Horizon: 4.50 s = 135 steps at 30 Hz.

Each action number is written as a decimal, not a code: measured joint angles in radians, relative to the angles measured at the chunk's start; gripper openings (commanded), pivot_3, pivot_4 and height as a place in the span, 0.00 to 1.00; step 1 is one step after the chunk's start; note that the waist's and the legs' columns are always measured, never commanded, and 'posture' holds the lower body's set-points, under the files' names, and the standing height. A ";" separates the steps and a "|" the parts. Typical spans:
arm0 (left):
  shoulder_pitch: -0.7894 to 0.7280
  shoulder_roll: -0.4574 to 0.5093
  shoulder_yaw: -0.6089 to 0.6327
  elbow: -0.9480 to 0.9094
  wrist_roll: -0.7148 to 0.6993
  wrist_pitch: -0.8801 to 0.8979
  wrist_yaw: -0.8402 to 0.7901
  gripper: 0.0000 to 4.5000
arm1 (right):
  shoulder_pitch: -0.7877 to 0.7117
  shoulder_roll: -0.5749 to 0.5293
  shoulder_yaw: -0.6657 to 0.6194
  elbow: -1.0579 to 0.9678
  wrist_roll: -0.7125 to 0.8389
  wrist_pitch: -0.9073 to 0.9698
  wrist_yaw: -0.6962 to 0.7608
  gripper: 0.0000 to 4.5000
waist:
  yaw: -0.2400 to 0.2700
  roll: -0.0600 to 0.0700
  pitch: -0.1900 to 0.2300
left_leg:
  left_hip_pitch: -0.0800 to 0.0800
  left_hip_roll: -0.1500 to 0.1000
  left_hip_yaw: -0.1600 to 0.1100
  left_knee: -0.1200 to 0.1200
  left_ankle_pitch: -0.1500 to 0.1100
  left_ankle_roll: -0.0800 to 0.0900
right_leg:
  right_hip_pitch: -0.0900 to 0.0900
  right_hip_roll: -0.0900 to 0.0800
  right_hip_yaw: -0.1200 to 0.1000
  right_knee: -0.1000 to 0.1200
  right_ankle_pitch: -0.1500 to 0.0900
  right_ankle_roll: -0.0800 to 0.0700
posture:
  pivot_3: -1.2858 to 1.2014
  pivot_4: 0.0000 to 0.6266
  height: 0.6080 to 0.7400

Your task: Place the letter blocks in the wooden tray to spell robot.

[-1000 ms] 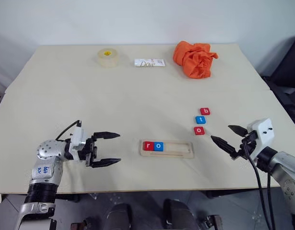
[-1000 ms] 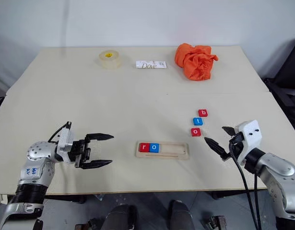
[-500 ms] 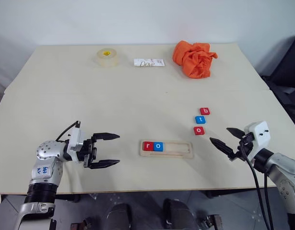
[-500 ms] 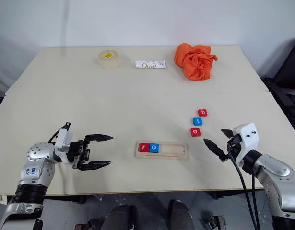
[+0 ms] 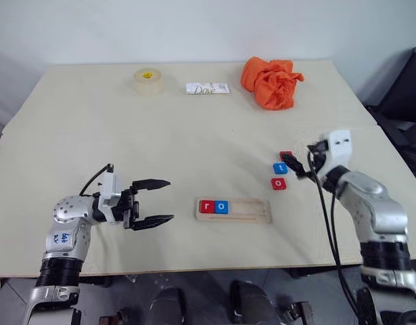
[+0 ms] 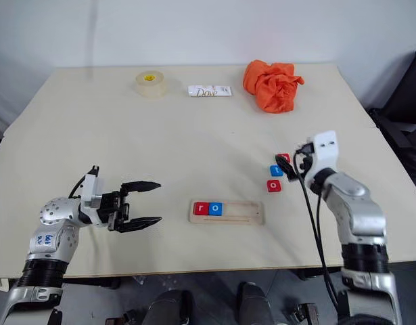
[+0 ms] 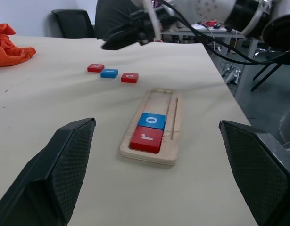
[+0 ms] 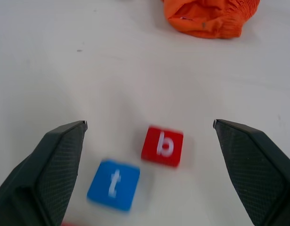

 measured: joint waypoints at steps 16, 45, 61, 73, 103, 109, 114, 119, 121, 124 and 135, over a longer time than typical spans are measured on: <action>0.053 0.006 -0.004 -0.039 0.022 -0.041 0.029 0.99 | -0.149 0.056 0.074 0.232 -0.120 0.096 -0.076 1.00 | -0.006 0.000 0.000 | -0.001 0.000 0.002 -0.001 0.000 0.000 | -0.001 0.000 0.000 -0.001 0.000 0.000 | 0.52 0.24 1.00; -0.037 0.004 -0.005 0.060 0.021 -0.085 -0.027 1.00 | -0.256 0.120 0.096 0.443 -0.176 -0.004 -0.075 0.32 | -0.008 0.000 0.000 | 0.000 0.001 0.003 -0.001 0.000 0.000 | -0.001 0.000 0.001 -0.001 0.000 0.000 | 0.52 0.24 1.00; -0.034 0.003 -0.005 0.094 0.025 -0.094 -0.027 1.00 | 0.205 0.043 -0.020 -0.382 -0.027 0.264 -0.025 0.32 | -0.001 0.000 0.000 | -0.003 0.000 0.003 -0.003 -0.003 0.001 | -0.002 0.000 0.000 -0.003 0.000 0.000 | 0.52 0.24 1.00; -0.073 -0.009 -0.023 0.128 0.032 -0.094 -0.030 1.00 | 0.465 0.000 -0.060 -0.749 0.155 0.354 0.059 0.32 | -0.003 0.000 0.000 | -0.001 0.001 0.001 -0.002 -0.003 0.001 | 0.000 0.000 0.000 -0.005 0.000 0.000 | 0.52 0.24 1.00; 0.073 -0.029 -0.024 -0.045 0.023 -0.038 0.060 1.00 | 0.652 -0.154 -0.199 -0.605 0.170 0.132 0.189 0.77 | -0.002 -0.002 -0.001 | -0.001 0.000 -0.001 -0.002 -0.003 0.002 | 0.001 0.001 -0.001 -0.006 -0.001 0.000 | 0.52 0.24 1.00; 0.100 -0.041 -0.026 -0.078 0.021 -0.037 0.080 1.00 | 0.545 -0.469 -0.085 -0.372 0.074 -0.093 0.545 0.77 | -0.004 -0.002 -0.001 | 0.000 0.001 0.000 -0.002 -0.003 0.002 | 0.001 0.001 0.000 -0.006 0.000 0.000 | 0.52 0.24 1.00; 0.123 -0.048 -0.025 -0.096 0.021 -0.037 0.094 1.00 | 0.393 -0.547 0.061 -0.162 -0.021 -0.307 0.769 0.77 | -0.002 -0.003 0.000 | 0.000 0.000 0.000 -0.002 -0.003 0.001 | 0.001 0.001 0.000 -0.006 0.000 0.000 | 0.52 0.24 1.00; 0.175 -0.050 -0.022 -0.138 0.019 -0.036 0.118 1.00 | 0.192 -0.545 0.226 0.063 -0.126 -0.515 0.966 0.77 | -0.003 -0.002 0.000 | 0.000 0.000 0.002 0.000 -0.003 0.001 | 0.000 0.000 0.000 -0.006 0.000 0.001 | 0.52 0.24 1.00; 0.187 -0.051 -0.022 -0.152 0.019 -0.037 0.128 1.00 | 0.135 -0.537 0.258 0.119 -0.154 -0.561 1.006 0.77 | -0.003 -0.002 0.000 | 0.000 0.001 0.002 0.000 -0.003 0.001 | 0.000 0.000 0.000 -0.005 0.000 0.001 | 0.52 0.24 1.00; 0.205 -0.052 -0.019 -0.166 0.019 -0.038 0.143 1.00 | 0.076 -0.514 0.309 0.197 -0.199 -0.632 1.046 0.77 | -0.002 -0.002 0.000 | 0.000 0.000 0.002 0.000 -0.003 0.000 | 0.000 0.000 0.000 -0.005 0.000 0.001 | 0.52 0.24 1.00; 0.236 -0.060 -0.014 -0.195 0.019 -0.042 0.192 1.00 | -0.061 -0.431 0.386 0.408 -0.272 -0.743 1.125 0.47 | -0.003 -0.002 0.000 | 0.000 0.001 0.003 0.001 -0.002 -0.002 | 0.000 0.000 0.000 -0.004 0.000 0.001 | 0.52 0.24 1.00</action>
